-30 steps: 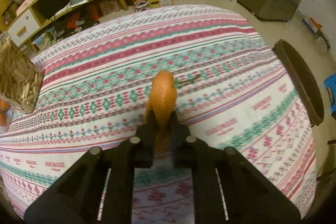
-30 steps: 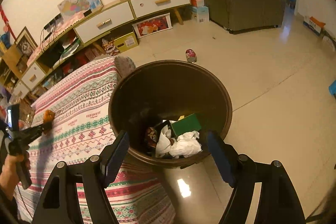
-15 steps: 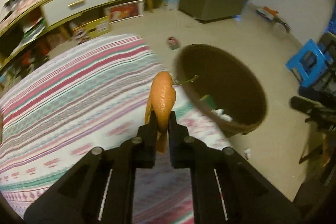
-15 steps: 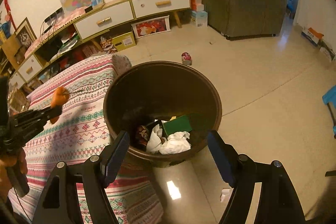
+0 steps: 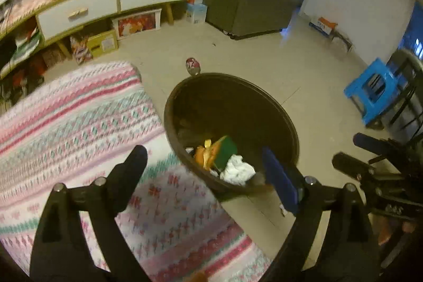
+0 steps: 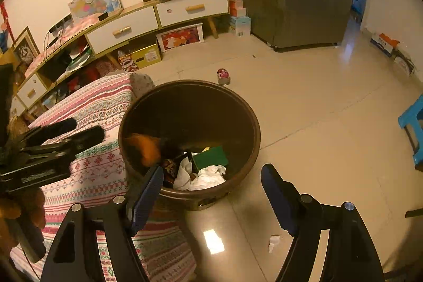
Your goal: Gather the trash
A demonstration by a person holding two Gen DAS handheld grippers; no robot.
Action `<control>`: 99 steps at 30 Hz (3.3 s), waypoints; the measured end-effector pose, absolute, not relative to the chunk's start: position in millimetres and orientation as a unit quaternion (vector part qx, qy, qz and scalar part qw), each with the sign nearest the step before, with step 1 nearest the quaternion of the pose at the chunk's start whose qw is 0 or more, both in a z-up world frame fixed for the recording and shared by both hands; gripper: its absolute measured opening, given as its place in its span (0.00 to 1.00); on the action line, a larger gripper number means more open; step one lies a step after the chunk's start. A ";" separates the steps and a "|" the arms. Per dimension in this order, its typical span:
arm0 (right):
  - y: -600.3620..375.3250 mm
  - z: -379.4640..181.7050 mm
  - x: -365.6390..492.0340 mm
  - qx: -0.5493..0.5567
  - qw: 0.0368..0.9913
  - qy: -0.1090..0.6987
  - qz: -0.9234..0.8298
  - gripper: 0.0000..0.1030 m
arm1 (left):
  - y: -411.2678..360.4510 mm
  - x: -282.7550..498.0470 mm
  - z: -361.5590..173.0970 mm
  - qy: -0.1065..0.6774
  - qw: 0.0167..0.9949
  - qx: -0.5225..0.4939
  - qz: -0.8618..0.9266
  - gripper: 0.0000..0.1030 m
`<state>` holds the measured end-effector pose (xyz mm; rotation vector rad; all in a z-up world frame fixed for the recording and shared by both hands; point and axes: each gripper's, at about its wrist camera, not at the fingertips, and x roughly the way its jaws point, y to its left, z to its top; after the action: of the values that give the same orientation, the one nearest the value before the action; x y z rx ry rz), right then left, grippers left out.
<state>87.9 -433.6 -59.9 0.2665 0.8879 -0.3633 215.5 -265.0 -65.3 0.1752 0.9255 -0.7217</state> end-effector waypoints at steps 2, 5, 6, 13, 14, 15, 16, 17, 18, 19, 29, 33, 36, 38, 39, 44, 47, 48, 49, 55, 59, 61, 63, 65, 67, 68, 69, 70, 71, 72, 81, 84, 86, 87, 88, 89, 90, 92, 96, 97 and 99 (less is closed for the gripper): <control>-428.8 -54.1 85.3 0.131 0.881 0.421 -0.175 0.76 | -248.3 210.6 -62.1 0.447 0.833 0.085 -0.314 0.87; -417.1 -45.1 82.7 0.138 0.881 0.417 -0.174 0.77 | -220.8 200.6 -54.3 0.448 0.846 0.091 -0.274 0.90; -413.1 -42.4 82.7 0.138 0.881 0.418 -0.175 0.77 | -214.5 196.0 -52.1 0.445 0.850 0.092 -0.266 0.94; -351.6 -4.2 68.4 0.095 0.898 0.398 -0.164 0.85 | -141.3 153.5 -25.3 0.395 0.892 0.091 -0.198 1.00; -343.4 -0.4 65.5 0.089 0.900 0.396 -0.160 0.86 | -132.1 147.6 -22.5 0.394 0.894 0.085 -0.195 1.00; -333.5 3.5 62.6 0.083 0.902 0.393 -0.155 0.86 | -127.4 146.5 -21.9 0.393 0.895 0.079 -0.195 1.00; -323.7 6.9 58.5 0.077 0.905 0.390 -0.152 0.87 | -117.6 139.9 -20.4 0.392 0.896 0.070 -0.197 1.00; -313.4 9.8 53.1 0.070 0.907 0.388 -0.149 0.88 | -110.9 134.7 -20.4 0.391 0.897 0.063 -0.196 1.00; -307.5 11.1 50.1 0.066 0.908 0.386 -0.149 0.88 | -102.8 130.2 -20.6 0.393 0.897 0.054 -0.193 1.00; -299.7 12.5 45.0 0.061 0.909 0.385 -0.149 0.88 | -95.8 126.5 -19.9 0.397 0.897 0.048 -0.188 1.00; -265.3 11.0 6.3 0.055 0.922 0.349 -0.156 0.90 | -57.0 94.1 -0.4 0.352 0.924 0.039 -0.145 1.00; -256.8 16.4 4.7 0.029 0.931 0.327 -0.163 0.90 | -51.2 86.7 7.6 0.334 0.930 0.029 -0.149 1.00; -251.7 18.0 4.5 0.015 0.933 0.318 -0.166 0.91 | -50.8 81.3 9.9 0.324 0.934 0.029 -0.145 1.00; -249.1 17.5 5.2 0.013 0.935 0.315 -0.163 0.94 | -53.5 78.2 9.8 0.317 0.937 0.036 -0.143 1.00; -248.0 16.9 6.1 0.013 0.935 0.316 -0.160 0.94 | -53.1 76.1 9.5 0.315 0.938 0.039 -0.141 1.00; -248.8 15.2 5.5 0.007 0.935 0.318 -0.159 0.94 | -56.2 71.7 7.8 0.313 0.938 0.047 -0.142 1.00; -250.2 15.5 4.9 0.010 0.934 0.318 -0.159 0.94 | -57.8 70.2 7.9 0.314 0.937 0.049 -0.146 1.00; -251.2 15.3 4.6 0.012 0.934 0.319 -0.159 0.94 | -58.5 69.5 7.9 0.314 0.937 0.050 -0.146 1.00; -251.5 15.2 4.3 0.013 0.934 0.320 -0.160 0.94 | -59.2 69.2 7.9 0.314 0.937 0.051 -0.147 1.00; -248.9 14.6 2.3 0.011 0.934 0.321 -0.159 0.94 | -61.0 67.1 7.4 0.316 0.935 0.053 -0.151 1.00; -248.5 14.2 2.5 0.009 0.934 0.322 -0.158 0.94 | -61.2 67.9 7.8 0.319 0.934 0.051 -0.153 1.00; -248.7 13.8 2.8 0.009 0.933 0.323 -0.157 0.94 | -61.2 68.1 7.8 0.320 0.934 0.050 -0.154 1.00; -248.3 13.8 3.0 0.008 0.933 0.323 -0.157 0.94 | -61.2 68.2 8.0 0.321 0.933 0.049 -0.154 1.00; -248.4 14.0 3.4 0.008 0.933 0.323 -0.157 0.94 | -61.2 68.1 8.0 0.320 0.933 0.049 -0.154 1.00; -248.3 14.1 3.4 0.008 0.933 0.323 -0.157 0.94 | -61.0 68.1 8.3 0.320 0.934 0.049 -0.154 1.00; -248.3 14.2 3.4 0.008 0.933 0.323 -0.157 0.94 | -60.9 68.0 8.5 0.320 0.934 0.049 -0.154 1.00; -248.5 13.9 3.2 0.008 0.933 0.322 -0.157 0.94 | -60.9 68.3 8.2 0.320 0.933 0.049 -0.155 1.00; -248.3 14.0 3.0 0.008 0.934 0.322 -0.157 0.94 | -60.9 68.3 8.5 0.320 0.933 0.049 -0.155 1.00; -248.3 13.9 3.0 0.008 0.934 0.321 -0.157 0.94 | -60.7 68.2 8.5 0.320 0.933 0.049 -0.155 1.00; -248.6 14.0 3.1 0.007 0.934 0.321 -0.157 0.94 | -60.8 68.1 8.4 0.319 0.934 0.049 -0.154 1.00; -249.2 13.9 3.1 0.007 0.934 0.321 -0.157 0.94 | -62.1 67.4 8.9 0.319 0.934 0.048 -0.154 1.00; -249.2 14.0 3.0 0.007 0.934 0.321 -0.158 0.94 | -62.0 67.1 8.8 0.319 0.934 0.048 -0.154 1.00; -250.2 14.4 2.5 0.007 0.934 0.320 -0.158 0.94 | -62.1 67.2 9.0 0.318 0.934 0.048 -0.154 1.00; -250.7 14.5 2.4 0.007 0.934 0.319 -0.158 0.94 | -62.3 67.1 9.0 0.318 0.934 0.048 -0.154 1.00; -250.9 14.5 2.4 0.007 0.934 0.319 -0.158 0.94 | -62.9 67.0 9.4 0.317 0.935 0.047 -0.154 1.00; -251.2 14.6 2.3 0.007 0.934 0.319 -0.158 0.94 | -63.6 67.1 9.8 0.317 0.935 0.047 -0.153 1.00; -251.7 14.6 2.4 0.007 0.935 0.319 -0.158 0.94 | -63.4 66.9 10.0 0.317 0.935 0.046 -0.152 1.00; -252.3 15.3 1.5 0.007 0.935 0.317 -0.159 0.94 | -64.6 67.1 11.0 0.318 0.936 0.044 -0.148 1.00; -254.2 15.8 1.7 0.009 0.935 0.316 -0.160 0.94 | -63.7 66.5 11.4 0.322 0.935 0.038 -0.141 1.00; -254.2 15.7 1.9 0.009 0.935 0.317 -0.160 0.94 | -64.0 67.6 10.7 0.325 0.935 0.038 -0.137 1.00; -255.0 14.3 3.1 0.012 0.934 0.320 -0.158 0.94 | -63.1 68.2 8.2 0.328 0.935 0.038 -0.130 1.00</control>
<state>3.1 -255.0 14.3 0.0251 0.6547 -0.3234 68.2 -63.1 8.2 0.0783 0.6712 -0.2655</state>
